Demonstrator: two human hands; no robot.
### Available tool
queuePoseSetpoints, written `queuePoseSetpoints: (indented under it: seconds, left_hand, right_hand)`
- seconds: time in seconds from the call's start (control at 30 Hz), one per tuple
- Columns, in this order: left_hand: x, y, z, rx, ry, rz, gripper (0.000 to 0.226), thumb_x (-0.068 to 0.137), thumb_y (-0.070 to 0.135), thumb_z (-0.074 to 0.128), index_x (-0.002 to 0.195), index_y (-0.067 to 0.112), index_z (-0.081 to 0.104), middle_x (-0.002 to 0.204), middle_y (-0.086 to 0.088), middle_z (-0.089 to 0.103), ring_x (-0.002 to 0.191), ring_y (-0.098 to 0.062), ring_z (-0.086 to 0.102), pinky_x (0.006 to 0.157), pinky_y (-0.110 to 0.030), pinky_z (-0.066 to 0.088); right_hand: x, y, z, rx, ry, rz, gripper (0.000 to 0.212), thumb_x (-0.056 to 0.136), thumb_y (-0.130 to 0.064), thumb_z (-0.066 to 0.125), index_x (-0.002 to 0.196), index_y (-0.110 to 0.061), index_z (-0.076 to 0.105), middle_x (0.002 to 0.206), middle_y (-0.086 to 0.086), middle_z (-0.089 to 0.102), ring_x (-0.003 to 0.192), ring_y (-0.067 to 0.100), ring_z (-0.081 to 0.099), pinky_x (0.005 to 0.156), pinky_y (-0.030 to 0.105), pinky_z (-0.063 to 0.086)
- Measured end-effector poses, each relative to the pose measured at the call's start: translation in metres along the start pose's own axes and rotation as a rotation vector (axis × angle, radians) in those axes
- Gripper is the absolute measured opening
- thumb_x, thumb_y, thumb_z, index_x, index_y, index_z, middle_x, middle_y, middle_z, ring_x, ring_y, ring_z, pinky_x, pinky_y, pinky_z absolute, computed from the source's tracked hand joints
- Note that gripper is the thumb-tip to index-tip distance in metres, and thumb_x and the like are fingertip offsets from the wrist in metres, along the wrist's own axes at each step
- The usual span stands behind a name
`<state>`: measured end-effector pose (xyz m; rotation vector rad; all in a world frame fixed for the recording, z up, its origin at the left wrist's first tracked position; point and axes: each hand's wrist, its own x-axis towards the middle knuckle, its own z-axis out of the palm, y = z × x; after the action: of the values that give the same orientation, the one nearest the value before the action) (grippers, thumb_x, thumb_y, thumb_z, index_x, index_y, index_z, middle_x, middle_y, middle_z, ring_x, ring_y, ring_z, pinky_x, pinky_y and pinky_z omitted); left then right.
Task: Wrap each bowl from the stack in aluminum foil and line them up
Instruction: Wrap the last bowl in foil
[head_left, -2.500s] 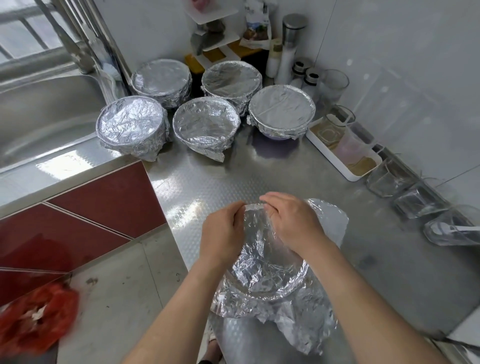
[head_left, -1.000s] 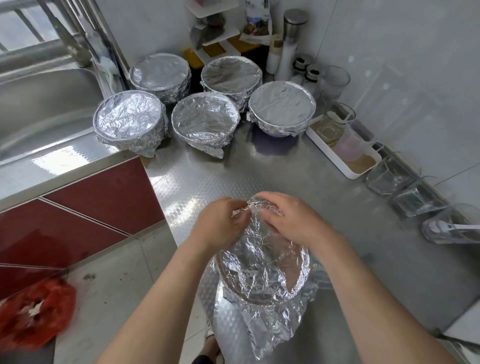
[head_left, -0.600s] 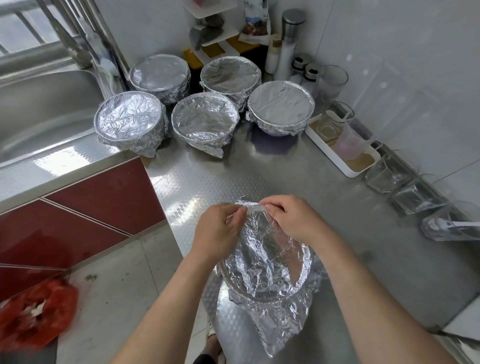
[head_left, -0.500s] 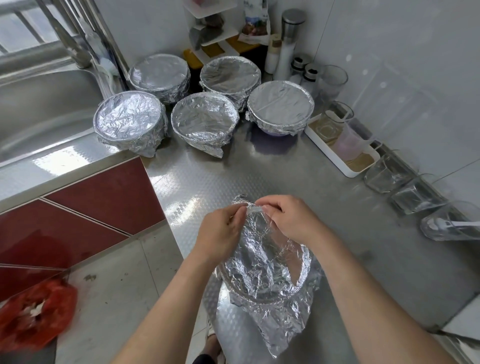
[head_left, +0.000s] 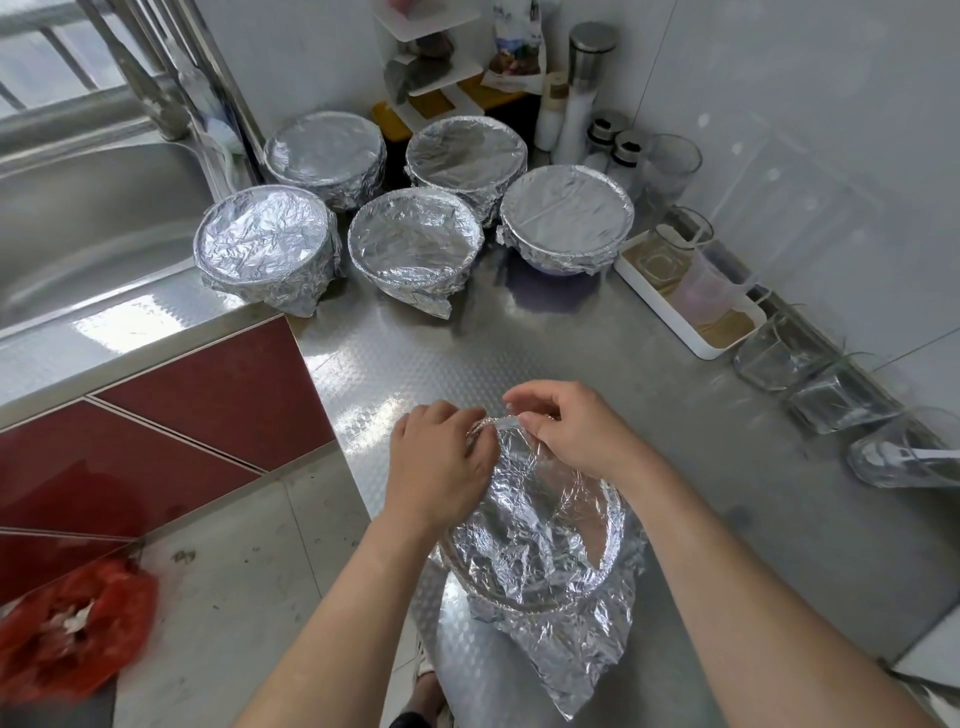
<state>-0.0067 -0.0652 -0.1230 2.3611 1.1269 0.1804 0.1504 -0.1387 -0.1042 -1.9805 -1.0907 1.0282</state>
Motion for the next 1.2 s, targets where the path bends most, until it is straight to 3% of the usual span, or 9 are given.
queuePoseSetpoints:
  seconds: [0.13,0.37,0.47,0.53,0.63,0.7,1.03,1.13,1.2]
  left_hand:
    - [-0.002,0.0,0.002,-0.029,0.067,-0.032,0.033,0.096,0.038,0.049,0.084,0.019,0.072,0.089,0.004,0.06,0.088,-0.014,0.048,0.079,-0.032,0.039]
    - [-0.005,0.001,-0.002,-0.168,-0.047,-0.041,0.046,0.104,0.039,0.035,0.061,0.027,0.045,0.053,0.01,0.054,0.049,-0.002,0.049,0.052,-0.019,0.034]
    - [-0.008,0.003,-0.001,-0.13,-0.045,-0.08,0.046,0.104,0.042,0.029,0.062,0.027,0.043,0.059,0.004,0.059,0.057,-0.017,0.056,0.061,-0.035,0.043]
    - [-0.011,0.005,0.0,-0.118,-0.02,-0.089,0.047,0.102,0.046,0.025,0.07,0.027,0.053,0.066,0.0,0.064,0.064,-0.022,0.059,0.064,-0.037,0.044]
    - [-0.015,0.005,0.001,-0.207,0.002,-0.048,0.042,0.104,0.041,0.032,0.131,0.024,0.059,0.106,0.0,0.072,0.098,-0.02,0.064,0.081,-0.03,0.045]
    - [-0.014,0.006,0.002,-0.274,-0.041,-0.022,0.043,0.104,0.037,0.036,0.143,0.022,0.048,0.111,-0.003,0.071,0.103,-0.021,0.064,0.082,-0.026,0.042]
    - [-0.019,0.005,0.008,-0.239,0.008,-0.035,0.034,0.105,0.03,0.034,0.112,0.016,0.064,0.074,-0.007,0.069,0.071,-0.028,0.064,0.068,-0.044,0.048]
    - [-0.026,0.006,0.01,-0.247,0.035,-0.086,0.034,0.105,0.031,0.033,0.11,0.016,0.063,0.075,-0.006,0.069,0.072,-0.027,0.064,0.068,-0.041,0.047]
    - [-0.032,0.009,0.011,-0.256,0.082,-0.152,0.034,0.105,0.03,0.032,0.112,0.017,0.063,0.077,0.0,0.067,0.074,-0.023,0.063,0.064,-0.033,0.039]
  right_hand:
    - [-0.002,0.001,-0.001,-0.108,0.0,0.022,0.021,0.097,-0.018,0.056,0.112,-0.016,0.07,0.07,-0.02,0.055,0.065,-0.004,0.051,0.073,0.027,0.047]
    - [0.003,0.003,0.001,-0.173,0.066,-0.003,0.014,0.093,-0.02,0.063,0.1,-0.022,0.075,0.073,-0.016,0.064,0.071,0.003,0.057,0.072,0.026,0.046]
    - [0.003,-0.002,0.001,-0.218,0.028,-0.016,0.018,0.094,-0.022,0.061,0.107,-0.021,0.074,0.08,-0.017,0.065,0.075,0.001,0.058,0.074,0.024,0.044]
    - [0.001,-0.004,-0.001,-0.24,0.0,-0.039,0.027,0.097,-0.025,0.057,0.121,-0.022,0.068,0.105,-0.012,0.07,0.096,0.005,0.063,0.087,0.025,0.047]
    - [-0.005,-0.003,-0.002,-0.348,0.023,-0.109,0.034,0.099,-0.029,0.051,0.13,-0.02,0.061,0.132,-0.003,0.061,0.121,0.014,0.056,0.104,0.035,0.043]
    - [-0.009,-0.001,0.003,-0.451,0.052,-0.132,0.031,0.1,-0.03,0.048,0.122,-0.015,0.065,0.125,0.003,0.066,0.115,0.022,0.06,0.097,0.04,0.046]
    - [-0.001,0.011,0.018,-0.625,0.097,-0.22,0.019,0.099,-0.023,0.05,0.099,-0.019,0.069,0.088,0.004,0.071,0.081,0.027,0.065,0.068,0.036,0.05]
    - [0.003,0.007,0.019,-0.621,0.03,-0.23,0.022,0.099,-0.025,0.048,0.103,-0.018,0.068,0.095,0.006,0.071,0.089,0.029,0.065,0.078,0.042,0.052]
    - [0.002,0.003,0.017,-0.576,0.047,-0.252,0.029,0.1,-0.022,0.046,0.122,-0.016,0.064,0.121,0.009,0.066,0.114,0.028,0.058,0.099,0.042,0.045]
